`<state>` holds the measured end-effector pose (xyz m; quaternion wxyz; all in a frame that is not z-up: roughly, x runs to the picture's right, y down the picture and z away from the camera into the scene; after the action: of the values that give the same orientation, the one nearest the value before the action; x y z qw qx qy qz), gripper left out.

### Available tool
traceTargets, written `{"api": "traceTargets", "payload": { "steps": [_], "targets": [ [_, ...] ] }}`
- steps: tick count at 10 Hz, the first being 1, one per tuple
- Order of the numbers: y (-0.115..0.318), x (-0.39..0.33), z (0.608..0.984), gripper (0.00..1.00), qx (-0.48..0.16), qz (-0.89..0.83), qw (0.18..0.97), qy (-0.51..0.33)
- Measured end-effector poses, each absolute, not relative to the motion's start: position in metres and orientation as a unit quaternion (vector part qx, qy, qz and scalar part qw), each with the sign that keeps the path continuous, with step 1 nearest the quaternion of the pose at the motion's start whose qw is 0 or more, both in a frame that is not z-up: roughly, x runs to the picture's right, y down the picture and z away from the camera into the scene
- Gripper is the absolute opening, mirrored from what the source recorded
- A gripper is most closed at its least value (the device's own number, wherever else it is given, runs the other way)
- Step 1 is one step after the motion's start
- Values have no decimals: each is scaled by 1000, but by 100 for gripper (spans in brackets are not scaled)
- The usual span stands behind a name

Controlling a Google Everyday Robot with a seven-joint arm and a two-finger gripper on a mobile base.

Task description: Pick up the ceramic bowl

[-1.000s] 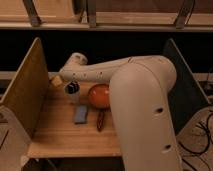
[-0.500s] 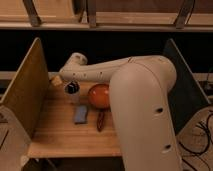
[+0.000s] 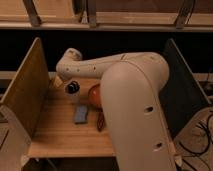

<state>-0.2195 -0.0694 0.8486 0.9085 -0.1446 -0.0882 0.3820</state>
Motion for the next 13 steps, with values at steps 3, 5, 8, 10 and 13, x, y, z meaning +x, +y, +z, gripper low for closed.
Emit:
{"api": "traceTargets", "payload": {
  "steps": [3,5,8,10,13],
  "targets": [
    [-93,-151,840,80,-148,372,916,22],
    [-111,-122,830,80,-147,388,908,63],
    [-116,-109,825,80,-150,399,901,79],
    [-114,-111,826,80,-153,398,901,79],
    [-63,-67,850,80,-202,413,879,128]
  ]
}}
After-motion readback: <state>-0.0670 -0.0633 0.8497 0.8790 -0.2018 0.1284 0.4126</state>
